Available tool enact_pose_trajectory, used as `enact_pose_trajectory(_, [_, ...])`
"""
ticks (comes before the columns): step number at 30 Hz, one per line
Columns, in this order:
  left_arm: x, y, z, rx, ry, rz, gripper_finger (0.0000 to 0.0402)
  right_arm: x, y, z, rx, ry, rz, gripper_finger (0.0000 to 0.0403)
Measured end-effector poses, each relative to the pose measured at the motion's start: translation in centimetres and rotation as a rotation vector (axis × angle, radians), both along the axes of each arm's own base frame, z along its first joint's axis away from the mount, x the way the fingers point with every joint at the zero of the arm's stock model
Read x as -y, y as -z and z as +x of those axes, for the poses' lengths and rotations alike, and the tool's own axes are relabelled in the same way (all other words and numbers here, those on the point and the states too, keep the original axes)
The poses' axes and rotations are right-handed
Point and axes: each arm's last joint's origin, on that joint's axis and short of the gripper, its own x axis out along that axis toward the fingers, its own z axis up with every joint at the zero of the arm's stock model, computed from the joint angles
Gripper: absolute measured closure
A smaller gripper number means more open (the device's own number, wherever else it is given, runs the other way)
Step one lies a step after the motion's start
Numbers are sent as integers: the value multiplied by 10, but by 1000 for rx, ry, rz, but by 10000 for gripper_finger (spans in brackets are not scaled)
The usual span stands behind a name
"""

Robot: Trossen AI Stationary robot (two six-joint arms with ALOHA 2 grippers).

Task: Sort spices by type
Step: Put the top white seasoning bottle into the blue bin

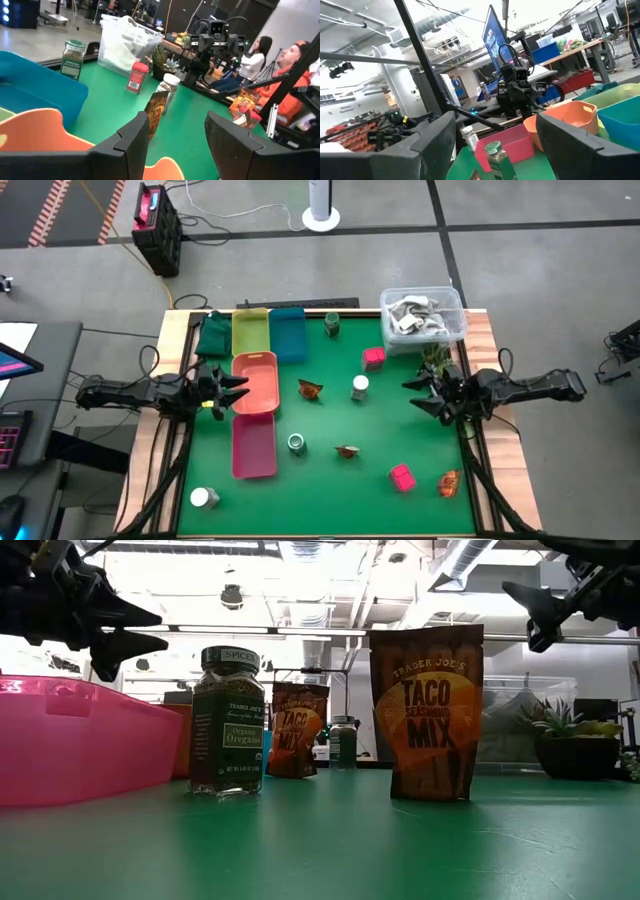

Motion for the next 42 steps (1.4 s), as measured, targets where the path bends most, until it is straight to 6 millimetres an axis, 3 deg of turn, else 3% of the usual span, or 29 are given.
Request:
enact_pose_trajectory(5, [-1, -3, 0, 38, -32, 24, 220, 3, 6, 2, -63, 41, 62, 101])
enact_pose_trajectory(9, [1, -15, 0, 140, 52, 115, 220, 3, 9, 3, -126, 40, 68, 101])
enact_pose_trajectory(12, [2, -27, -3, 251, 70, 207, 220, 4, 6, 6, -260, 102, 35, 101])
enact_pose_trajectory(17, [-1, -40, -9, 355, -61, 281, 220, 5, -7, 21, -485, 194, -89, 101])
enact_pose_trajectory(27, [-3, -40, -6, 219, -126, 236, 220, 3, -45, 72, -741, 214, -339, 101])
enact_pose_trajectory(32, [-6, -55, -5, 95, -216, 257, 220, 6, -48, 97, -844, 213, -455, 101])
enact_pose_trajectory(42, [-6, -90, -1, -37, -203, 299, 220, 26, -53, 136, -1047, 221, -594, 91])
